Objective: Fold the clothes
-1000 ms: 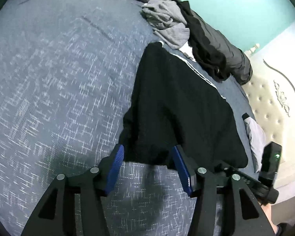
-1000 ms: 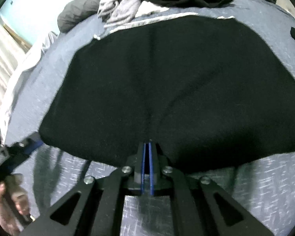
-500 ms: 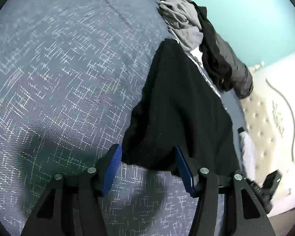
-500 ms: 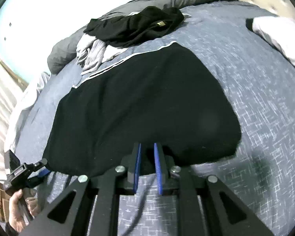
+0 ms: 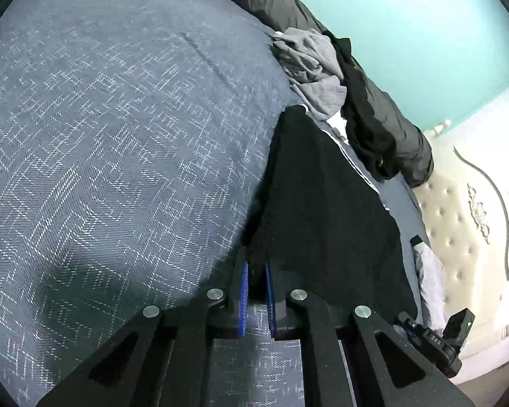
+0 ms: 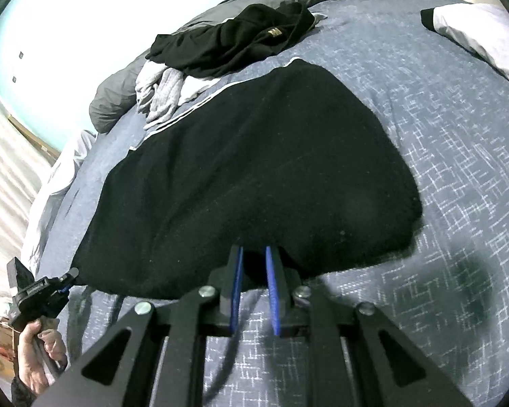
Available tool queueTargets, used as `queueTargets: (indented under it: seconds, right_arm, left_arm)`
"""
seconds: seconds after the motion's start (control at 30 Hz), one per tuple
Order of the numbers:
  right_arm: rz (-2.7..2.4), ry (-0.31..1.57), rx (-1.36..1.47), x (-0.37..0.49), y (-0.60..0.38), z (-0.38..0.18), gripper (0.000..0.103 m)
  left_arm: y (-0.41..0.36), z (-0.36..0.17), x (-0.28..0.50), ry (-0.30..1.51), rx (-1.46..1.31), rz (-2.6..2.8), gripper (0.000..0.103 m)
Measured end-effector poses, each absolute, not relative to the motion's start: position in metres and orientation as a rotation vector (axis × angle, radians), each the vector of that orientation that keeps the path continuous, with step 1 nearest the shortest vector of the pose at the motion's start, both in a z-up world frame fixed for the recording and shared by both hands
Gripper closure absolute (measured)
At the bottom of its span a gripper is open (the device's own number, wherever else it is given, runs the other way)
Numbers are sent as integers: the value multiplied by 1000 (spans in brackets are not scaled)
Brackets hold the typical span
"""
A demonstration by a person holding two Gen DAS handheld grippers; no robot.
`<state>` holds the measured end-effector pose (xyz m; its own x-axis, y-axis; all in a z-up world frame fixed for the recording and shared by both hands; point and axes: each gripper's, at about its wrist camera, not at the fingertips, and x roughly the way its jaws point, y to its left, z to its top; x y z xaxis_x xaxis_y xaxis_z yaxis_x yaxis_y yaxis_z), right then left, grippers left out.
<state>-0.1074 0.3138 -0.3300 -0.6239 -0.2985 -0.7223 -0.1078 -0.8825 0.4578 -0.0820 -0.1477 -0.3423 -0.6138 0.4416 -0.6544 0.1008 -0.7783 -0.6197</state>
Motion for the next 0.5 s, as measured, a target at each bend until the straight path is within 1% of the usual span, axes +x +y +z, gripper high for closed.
queueTargets:
  seconds: [0.17,0.27,0.3,0.37,0.43,0.47,0.5]
  right_arm:
    - [-2636,-729,1305,-107,315,-332,90]
    - [-2632,-751,1302,-106,316,-333,90]
    - [-2631,-757,1300,-106,316,-333,90]
    - [-2628,-764,1295,-106,315,-334,90]
    - [-2624,-767,1293,-106,314,-334,90]
    - [-2621,-770,1293,-106,313,-335,90]
    - [-2618,-770,1292,-106,312,-335,90]
  left_arm:
    - [-153,-346,-81,-994,-1271,2441,93]
    - [-150,-345,-79,-983,-1305,2458,89]
    - [-151,-344,-77,-1005,-1311,2454,88]
    - [-150,-343,-73,-1063,-1338,2416,82]
    - [-148,-343,-70,-1099,-1348,2384,74]
    - [-146,-345,-69,-1117,-1356,2367,59]
    - [-145,-347,-69,-1141,-1360,2354,47]
